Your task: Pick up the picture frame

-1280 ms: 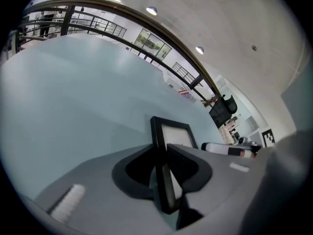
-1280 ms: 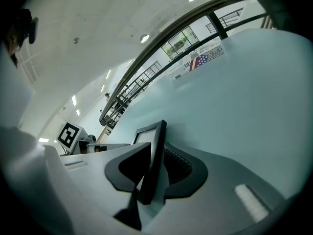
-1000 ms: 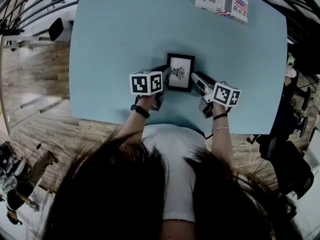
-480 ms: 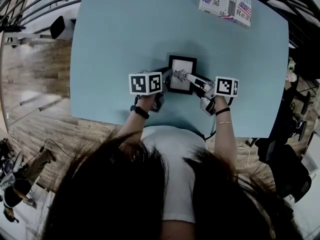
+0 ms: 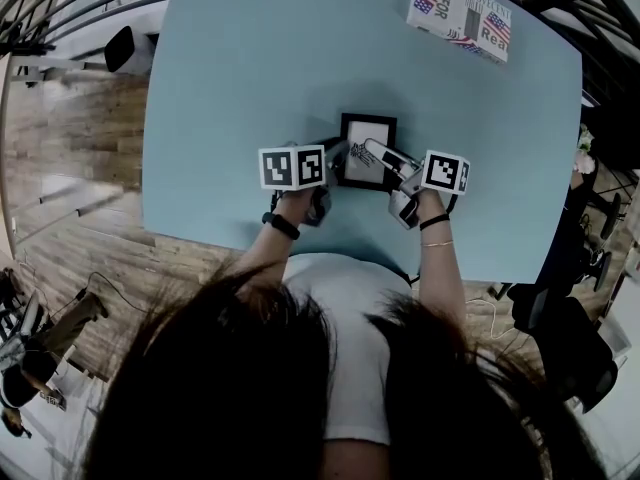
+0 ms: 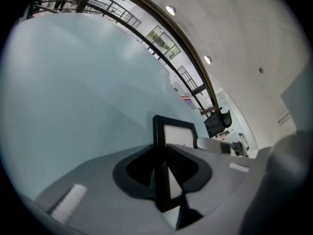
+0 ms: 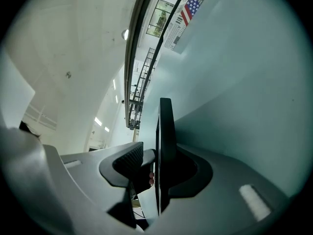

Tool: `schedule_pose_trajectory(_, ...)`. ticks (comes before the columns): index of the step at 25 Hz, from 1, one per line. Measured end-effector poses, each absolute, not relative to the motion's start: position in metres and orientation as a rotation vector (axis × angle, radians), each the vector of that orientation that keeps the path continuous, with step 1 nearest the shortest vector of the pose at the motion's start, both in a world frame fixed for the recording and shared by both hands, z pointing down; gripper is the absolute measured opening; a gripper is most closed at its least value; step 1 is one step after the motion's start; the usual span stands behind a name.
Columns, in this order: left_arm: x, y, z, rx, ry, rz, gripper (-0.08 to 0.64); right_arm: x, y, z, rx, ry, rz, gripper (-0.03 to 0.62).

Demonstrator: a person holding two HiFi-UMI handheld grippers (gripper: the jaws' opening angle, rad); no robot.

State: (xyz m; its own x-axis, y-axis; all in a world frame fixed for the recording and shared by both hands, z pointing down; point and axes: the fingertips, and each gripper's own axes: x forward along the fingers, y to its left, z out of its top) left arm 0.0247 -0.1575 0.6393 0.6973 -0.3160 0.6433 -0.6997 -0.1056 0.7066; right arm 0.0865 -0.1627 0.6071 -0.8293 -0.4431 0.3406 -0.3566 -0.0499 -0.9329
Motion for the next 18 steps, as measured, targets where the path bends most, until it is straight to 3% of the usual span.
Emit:
schedule_pose_trajectory(4, 0.024, -0.157, 0.639, 1.699, -0.826, 0.397, 0.133, 0.088, -0.162, 0.611, -0.927, 2.116, -2.047, 0.126)
schedule_pose_trajectory(6, 0.023, -0.158, 0.64, 1.694, -0.825, 0.391, 0.133, 0.089, -0.16, 0.616, -0.953, 2.117, -2.055, 0.036)
schedule_pose_trajectory(18, 0.022, -0.158, 0.64, 1.682, -0.829, 0.375, 0.133, 0.091, -0.156, 0.617, -0.957, 2.029, -2.03, 0.015)
